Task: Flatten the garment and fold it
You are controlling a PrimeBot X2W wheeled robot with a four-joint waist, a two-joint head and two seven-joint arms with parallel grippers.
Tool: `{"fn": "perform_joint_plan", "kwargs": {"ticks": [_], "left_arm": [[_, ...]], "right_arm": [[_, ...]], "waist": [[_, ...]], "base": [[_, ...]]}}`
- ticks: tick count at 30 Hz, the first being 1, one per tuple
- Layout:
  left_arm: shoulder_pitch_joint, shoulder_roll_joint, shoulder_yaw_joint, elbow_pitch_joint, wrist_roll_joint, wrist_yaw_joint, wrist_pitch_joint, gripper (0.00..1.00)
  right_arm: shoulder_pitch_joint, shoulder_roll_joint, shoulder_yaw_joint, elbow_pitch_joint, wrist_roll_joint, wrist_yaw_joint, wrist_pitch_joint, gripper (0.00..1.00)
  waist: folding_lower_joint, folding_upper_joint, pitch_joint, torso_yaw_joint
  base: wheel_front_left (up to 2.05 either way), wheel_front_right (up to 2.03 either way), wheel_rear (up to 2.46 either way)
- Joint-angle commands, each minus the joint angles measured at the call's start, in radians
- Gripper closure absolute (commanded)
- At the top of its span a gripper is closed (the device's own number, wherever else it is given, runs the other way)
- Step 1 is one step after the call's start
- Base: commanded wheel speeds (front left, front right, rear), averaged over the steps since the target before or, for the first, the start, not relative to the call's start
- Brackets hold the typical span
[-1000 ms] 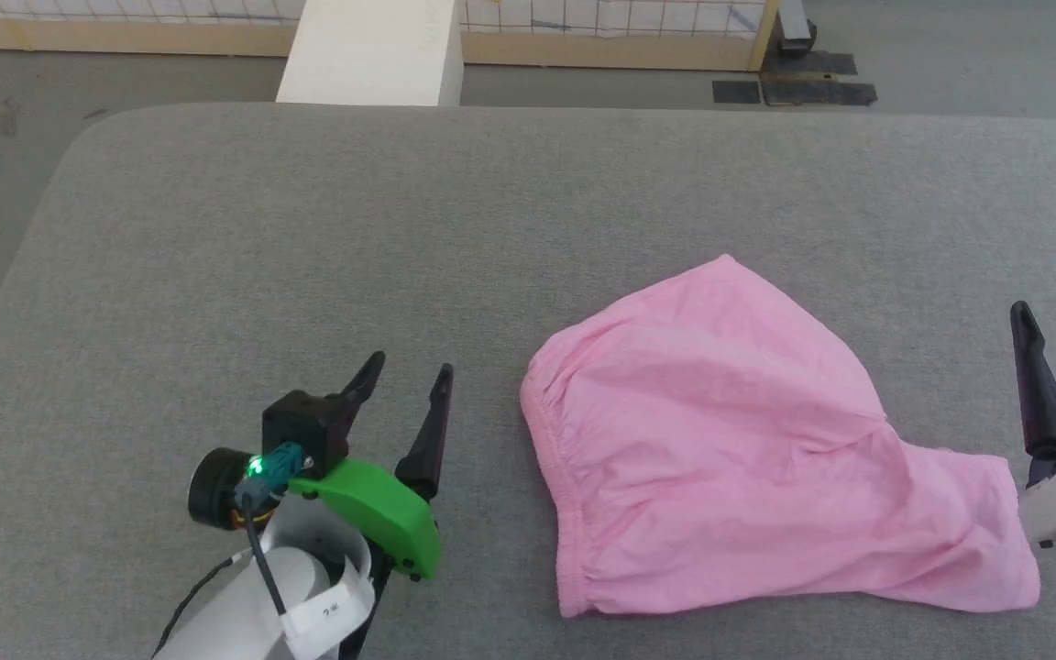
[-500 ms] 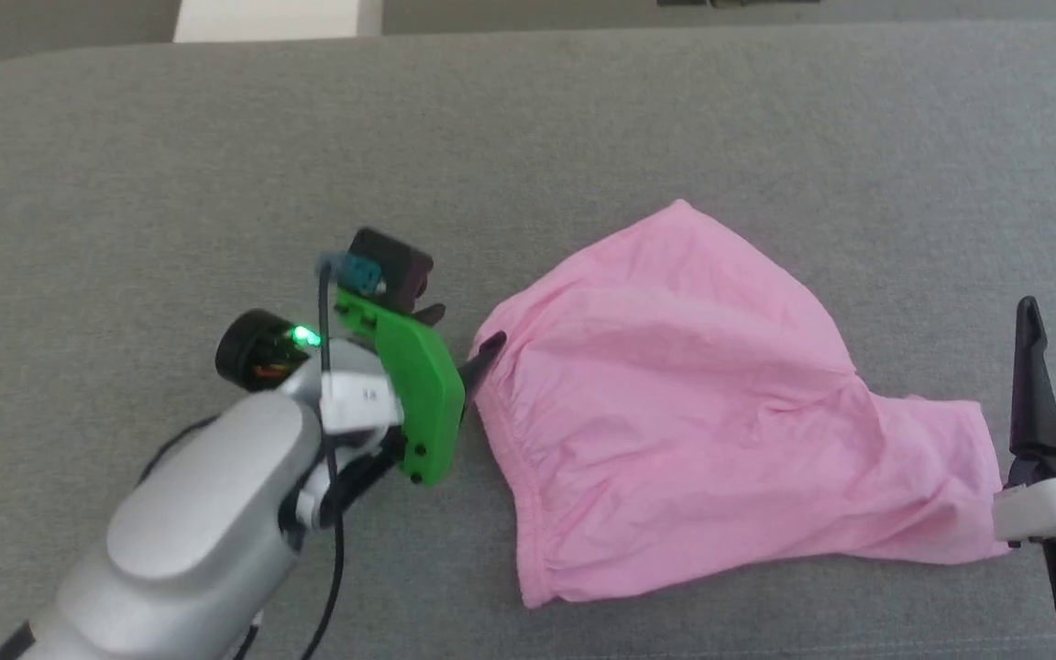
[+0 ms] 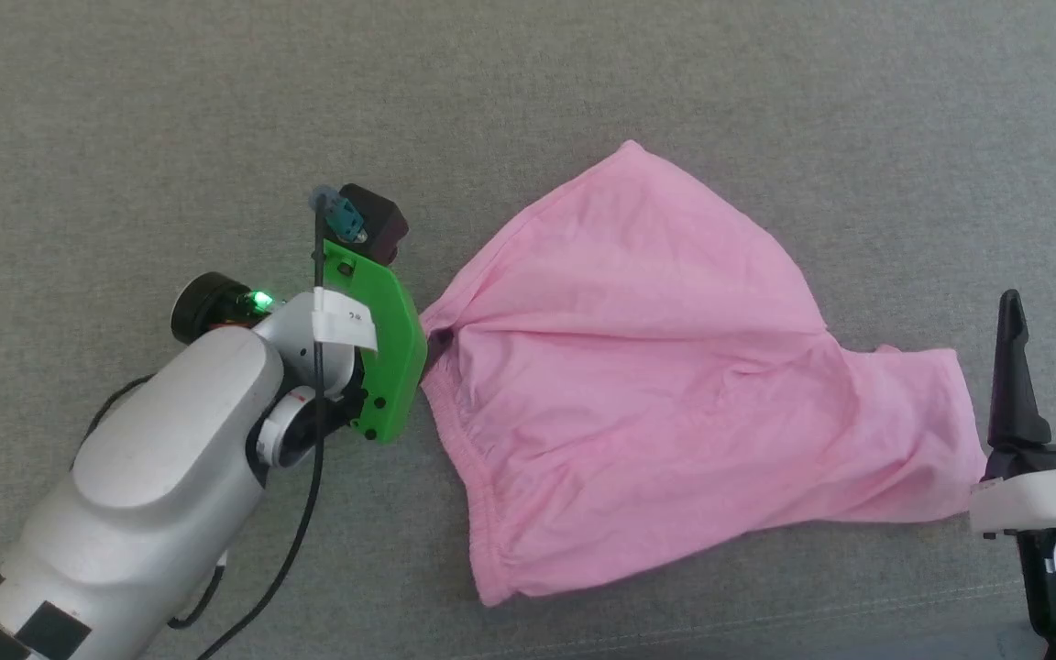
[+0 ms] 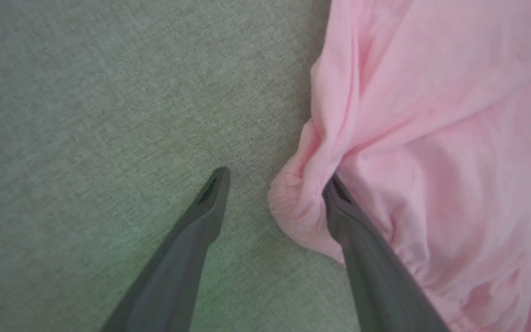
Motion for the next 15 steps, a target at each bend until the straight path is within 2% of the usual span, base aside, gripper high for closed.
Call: {"fn": "perform_joint_plan", "kwargs": {"ticks": [1,2,5,15], "left_arm": [[-0.01,0.006,-0.01,0.012,0.005,-0.011,0.014,0.0],[-0.005,0.005,-0.016,0.017,-0.004,-0.021,0.026,0.0],[0.005,0.012,-0.029,0.022,-0.018,-0.043,0.045,1.0],[-0.012,0.023,0.05,-0.032,0.003,0.001,-0.101,1.0]], "right_arm": [[-0.023,0.005,0.001,0.003,-0.005,-0.002,-0.009,0.0],[-0.025,0.006,0.002,0.005,-0.006,-0.002,-0.011,0.0],[-0.031,0.008,0.006,0.012,-0.008,-0.002,-0.014,0.0],[-0.036,0.01,0.015,0.046,-0.015,-0.002,-0.012,0.0]], "waist": [[0.0,0.0,0.024,-0.014],[0.0,0.0,0.028,-0.014],[0.0,0.0,0.034,-0.012],[0.0,0.0,-0.037,0.002]], "base": [[0.0,0.0,0.0],[0.0,0.0,0.0],[0.0,0.0,0.0],[0.0,0.0,0.0]]}}
